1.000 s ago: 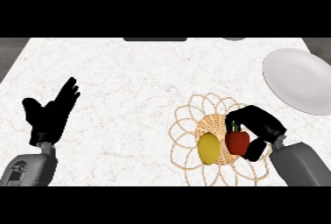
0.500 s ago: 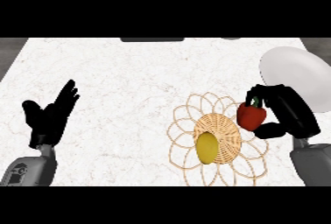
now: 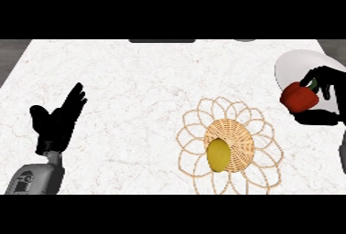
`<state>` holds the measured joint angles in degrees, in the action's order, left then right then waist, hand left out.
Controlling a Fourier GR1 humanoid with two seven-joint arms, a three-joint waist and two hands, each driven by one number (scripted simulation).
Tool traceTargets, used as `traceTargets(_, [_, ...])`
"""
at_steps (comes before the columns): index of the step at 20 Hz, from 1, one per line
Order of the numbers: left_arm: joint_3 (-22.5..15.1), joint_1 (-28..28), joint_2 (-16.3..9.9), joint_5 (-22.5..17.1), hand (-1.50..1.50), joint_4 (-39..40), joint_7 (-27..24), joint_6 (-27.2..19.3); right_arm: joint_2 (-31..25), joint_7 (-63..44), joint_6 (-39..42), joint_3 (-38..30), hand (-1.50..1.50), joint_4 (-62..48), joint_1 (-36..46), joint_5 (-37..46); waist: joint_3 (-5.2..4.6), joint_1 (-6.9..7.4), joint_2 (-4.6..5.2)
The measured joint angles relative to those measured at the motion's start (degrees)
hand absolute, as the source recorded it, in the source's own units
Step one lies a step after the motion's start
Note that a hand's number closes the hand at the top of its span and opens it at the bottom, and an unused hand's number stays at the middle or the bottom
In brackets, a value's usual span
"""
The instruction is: Pick the bell pepper from the placemat and place it in the plate
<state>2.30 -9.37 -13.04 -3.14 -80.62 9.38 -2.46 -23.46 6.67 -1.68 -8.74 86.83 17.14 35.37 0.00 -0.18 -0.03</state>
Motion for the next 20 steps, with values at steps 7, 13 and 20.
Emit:
traceTargets(7, [-0.1, -0.2, 0.4, 0.6, 0.00, -0.1, -0.2, 0.5, -4.9, 7.4, -1.7, -8.7, 1.50, -19.5, 7.5, -3.8, 0.02, 0.73, 0.22])
traceTargets(13, [0.5, -0.8, 0.0, 0.2, 0.00, -0.3, 0.6, 1.7, -9.9, 16.8, -5.2, -11.8, 1.50, -40.9, 15.6, -2.2, 0.08, 1.54, 0.50])
traceTargets(20, [-0.2, -1.6, 0.9, 0.9, 0.00, -0.2, 0.2, 1.6, -15.5, 21.2, -2.0, -11.3, -1.50, -58.4, 21.2, 1.0, 0.17, 2.74, 1.02])
